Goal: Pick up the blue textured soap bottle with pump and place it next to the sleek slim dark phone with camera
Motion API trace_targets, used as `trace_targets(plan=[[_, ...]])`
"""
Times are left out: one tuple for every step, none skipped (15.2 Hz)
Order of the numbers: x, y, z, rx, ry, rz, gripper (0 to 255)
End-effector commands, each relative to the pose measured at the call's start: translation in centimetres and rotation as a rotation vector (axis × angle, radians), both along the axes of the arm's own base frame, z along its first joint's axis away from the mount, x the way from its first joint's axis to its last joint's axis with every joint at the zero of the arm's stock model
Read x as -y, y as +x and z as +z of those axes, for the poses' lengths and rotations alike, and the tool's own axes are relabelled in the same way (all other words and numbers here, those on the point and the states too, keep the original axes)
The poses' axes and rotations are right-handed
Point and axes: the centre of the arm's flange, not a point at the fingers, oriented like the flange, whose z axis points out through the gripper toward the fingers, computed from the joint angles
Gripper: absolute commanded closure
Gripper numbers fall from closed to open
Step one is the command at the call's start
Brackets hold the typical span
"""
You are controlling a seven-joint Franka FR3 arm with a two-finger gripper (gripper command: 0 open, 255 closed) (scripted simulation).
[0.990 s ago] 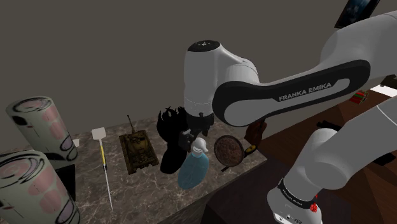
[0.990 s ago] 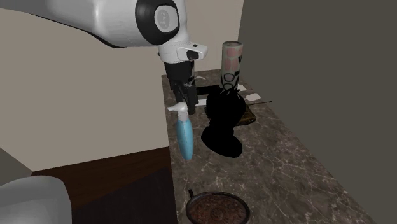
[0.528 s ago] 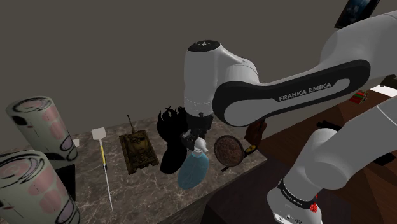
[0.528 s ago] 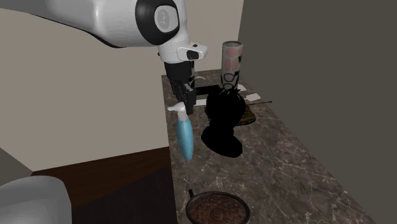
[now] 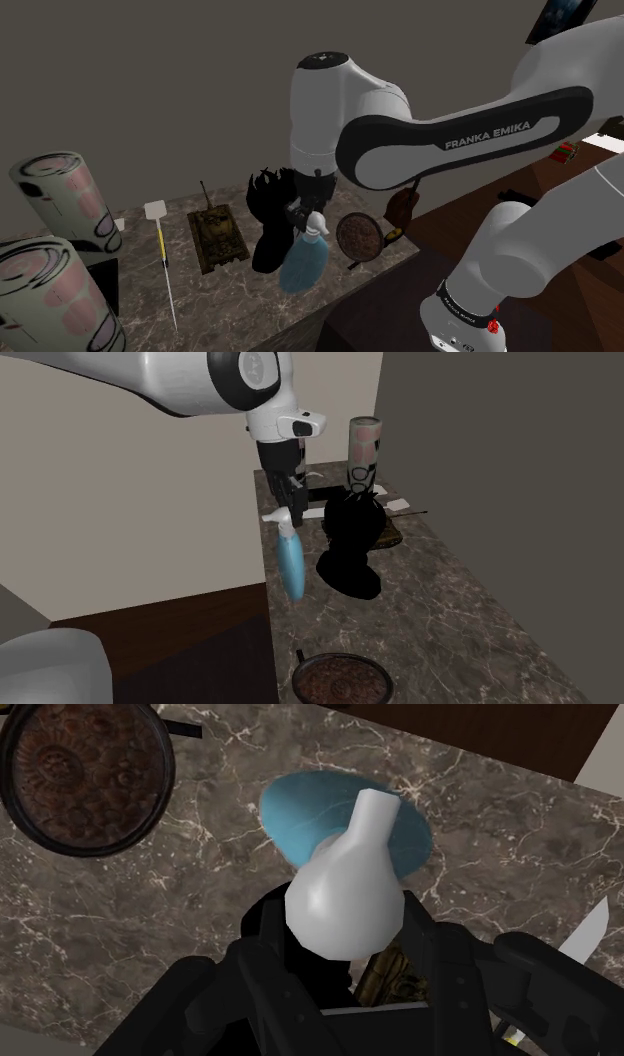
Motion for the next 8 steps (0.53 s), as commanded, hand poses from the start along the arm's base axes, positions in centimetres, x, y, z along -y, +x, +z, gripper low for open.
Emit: trace_targets(plan=[[0.0,0.1,1.1,0.000,0.000,0.000,255],[0.0,0.1,1.6,0.000,0.000,0.000,255],[0.0,0.1,2.2,0.000,0.000,0.000,255],[0.0,0.1,2.7,0.000,0.000,0.000,255],[0.0,0.1,3.2,0.000,0.000,0.000,255],[0.0,0.1,3.7,0.000,0.000,0.000,255],[0.0,0.1,4.3,0.000,0.000,0.000,255],[0.0,0.1,4.8,0.000,0.000,0.000,255]])
